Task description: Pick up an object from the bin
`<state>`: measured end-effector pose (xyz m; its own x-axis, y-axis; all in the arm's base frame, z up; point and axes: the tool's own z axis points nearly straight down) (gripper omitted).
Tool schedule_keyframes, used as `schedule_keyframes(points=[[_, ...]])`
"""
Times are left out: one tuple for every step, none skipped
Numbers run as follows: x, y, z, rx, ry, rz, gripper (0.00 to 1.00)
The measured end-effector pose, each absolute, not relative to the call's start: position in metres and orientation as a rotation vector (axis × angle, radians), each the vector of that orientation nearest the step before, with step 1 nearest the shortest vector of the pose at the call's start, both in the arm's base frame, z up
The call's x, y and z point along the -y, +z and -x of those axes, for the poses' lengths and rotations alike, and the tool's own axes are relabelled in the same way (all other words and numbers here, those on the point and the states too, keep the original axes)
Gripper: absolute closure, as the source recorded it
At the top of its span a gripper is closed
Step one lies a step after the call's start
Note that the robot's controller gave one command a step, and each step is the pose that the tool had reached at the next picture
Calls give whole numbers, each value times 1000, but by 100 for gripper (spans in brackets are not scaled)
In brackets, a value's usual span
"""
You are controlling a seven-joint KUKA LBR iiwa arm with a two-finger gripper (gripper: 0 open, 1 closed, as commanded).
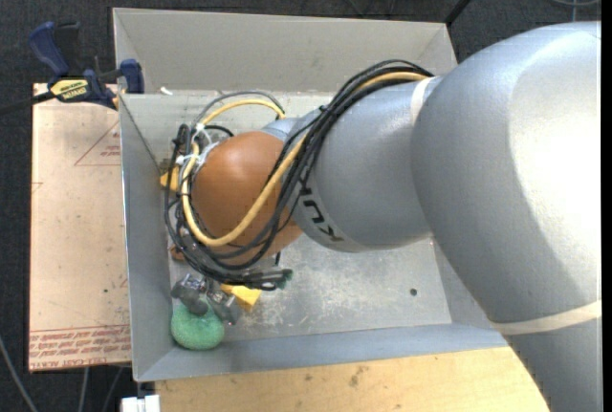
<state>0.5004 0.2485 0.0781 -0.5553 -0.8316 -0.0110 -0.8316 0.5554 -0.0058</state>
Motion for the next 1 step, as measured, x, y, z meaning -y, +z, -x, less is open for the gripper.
schedule_keyframes(points=[[-247,91,-498,-2773,1,1473,100]])
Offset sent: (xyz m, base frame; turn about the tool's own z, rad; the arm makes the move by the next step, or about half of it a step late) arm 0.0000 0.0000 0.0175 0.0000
